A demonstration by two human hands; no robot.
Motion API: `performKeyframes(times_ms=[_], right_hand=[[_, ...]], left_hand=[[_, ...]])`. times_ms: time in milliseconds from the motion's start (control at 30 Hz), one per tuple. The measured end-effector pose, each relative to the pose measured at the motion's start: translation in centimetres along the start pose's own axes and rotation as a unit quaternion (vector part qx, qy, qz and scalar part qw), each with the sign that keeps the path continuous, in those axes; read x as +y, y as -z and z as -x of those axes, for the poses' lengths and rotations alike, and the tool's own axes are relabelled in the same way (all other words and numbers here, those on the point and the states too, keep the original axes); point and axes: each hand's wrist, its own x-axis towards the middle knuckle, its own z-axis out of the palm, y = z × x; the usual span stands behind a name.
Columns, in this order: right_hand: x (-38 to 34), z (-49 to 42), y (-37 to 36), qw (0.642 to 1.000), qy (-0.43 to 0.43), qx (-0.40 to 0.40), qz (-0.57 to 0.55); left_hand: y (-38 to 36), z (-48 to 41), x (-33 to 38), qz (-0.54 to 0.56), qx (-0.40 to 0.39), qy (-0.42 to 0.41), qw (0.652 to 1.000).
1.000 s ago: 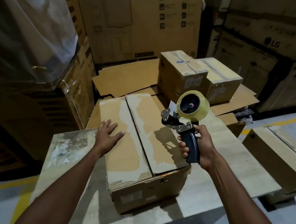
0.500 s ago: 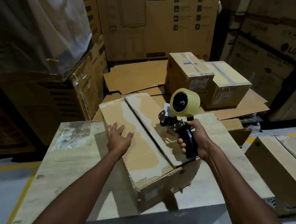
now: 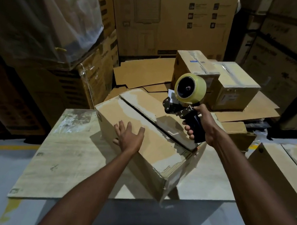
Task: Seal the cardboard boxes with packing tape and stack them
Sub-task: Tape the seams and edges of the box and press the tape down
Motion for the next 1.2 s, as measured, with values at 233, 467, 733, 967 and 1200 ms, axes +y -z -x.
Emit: performKeyframes(times_ms=[233,467,733,967,1200], right_hand=[[0.2,0.7,2.2,1.0,-0.007,-0.008,-0.005],[0.5,-0.1,3.0,1.0,-0.012,-0.026,0.0],[-0.5,-1.2,2.6,1.0,-0.013,-0.018,0.014],[-3.1,-2.1,2.9,0.998,-0.033,-0.054,0.001],[-3.8,-3.6,1.5,0.998,-0.046,-0.04,-0.003]], left_hand=[[2.1,0.3,-6.8,-0.124,-0.08,-0.362,0.92],[2.7,-0.9,-6.3,-0.227,-0.107,-0.41,0.877],[-0.7,-0.3,0.3,-0.259,-0.093,-0.325,0.905],[-1.1,-0.8,1.1,-0.301,-0.061,-0.348,0.886],[0.6,-2.6,1.9,-0.056,-0.146,-0.269,0.95]])
